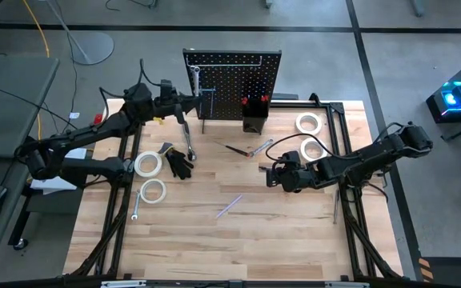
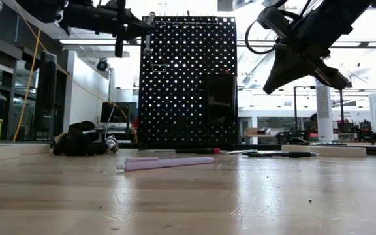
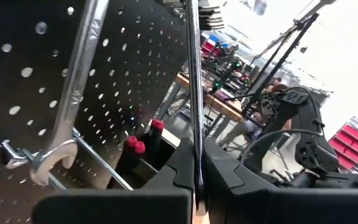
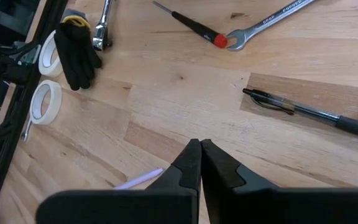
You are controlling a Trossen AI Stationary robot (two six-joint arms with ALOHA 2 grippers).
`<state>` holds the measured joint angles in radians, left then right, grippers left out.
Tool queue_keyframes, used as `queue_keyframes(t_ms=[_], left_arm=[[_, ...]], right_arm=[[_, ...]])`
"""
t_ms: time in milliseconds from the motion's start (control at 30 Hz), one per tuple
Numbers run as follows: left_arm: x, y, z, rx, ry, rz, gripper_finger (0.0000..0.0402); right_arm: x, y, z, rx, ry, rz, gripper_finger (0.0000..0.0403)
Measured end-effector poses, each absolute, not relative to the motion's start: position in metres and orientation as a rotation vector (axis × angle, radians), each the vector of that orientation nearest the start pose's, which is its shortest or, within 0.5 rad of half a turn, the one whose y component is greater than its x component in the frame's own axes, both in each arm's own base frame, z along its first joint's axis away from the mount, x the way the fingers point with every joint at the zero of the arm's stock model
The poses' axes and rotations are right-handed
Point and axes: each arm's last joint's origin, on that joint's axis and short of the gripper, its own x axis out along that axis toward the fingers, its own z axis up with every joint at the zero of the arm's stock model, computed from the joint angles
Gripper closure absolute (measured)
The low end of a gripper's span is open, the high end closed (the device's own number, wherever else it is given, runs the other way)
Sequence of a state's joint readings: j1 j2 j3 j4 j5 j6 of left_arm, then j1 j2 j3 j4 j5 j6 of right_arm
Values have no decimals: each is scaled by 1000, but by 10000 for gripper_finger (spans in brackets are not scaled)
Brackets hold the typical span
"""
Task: Hang tools onto peg board
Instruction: Hang the wrench onto the peg board
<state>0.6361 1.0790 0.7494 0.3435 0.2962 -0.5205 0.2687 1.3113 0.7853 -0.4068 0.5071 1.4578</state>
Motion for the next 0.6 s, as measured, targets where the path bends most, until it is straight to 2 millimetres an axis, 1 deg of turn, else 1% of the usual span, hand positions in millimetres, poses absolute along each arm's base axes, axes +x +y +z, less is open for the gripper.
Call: queue_keyframes(t_ms=[200,267,433,600], left_arm=[[198,140,314,-519,-95,348,401],[199,141,311,-542,-81,356,395],[200,143,305,-574,-45,378,353],[199,143,306,-585,-53,382,307]], right_arm=[[244,53,213,1004,519,-772,402],[244,53,213,1004,519,-772,402],[244,53,213,1004,519,-772,402],[245,53,213,1006,519,-770,402]])
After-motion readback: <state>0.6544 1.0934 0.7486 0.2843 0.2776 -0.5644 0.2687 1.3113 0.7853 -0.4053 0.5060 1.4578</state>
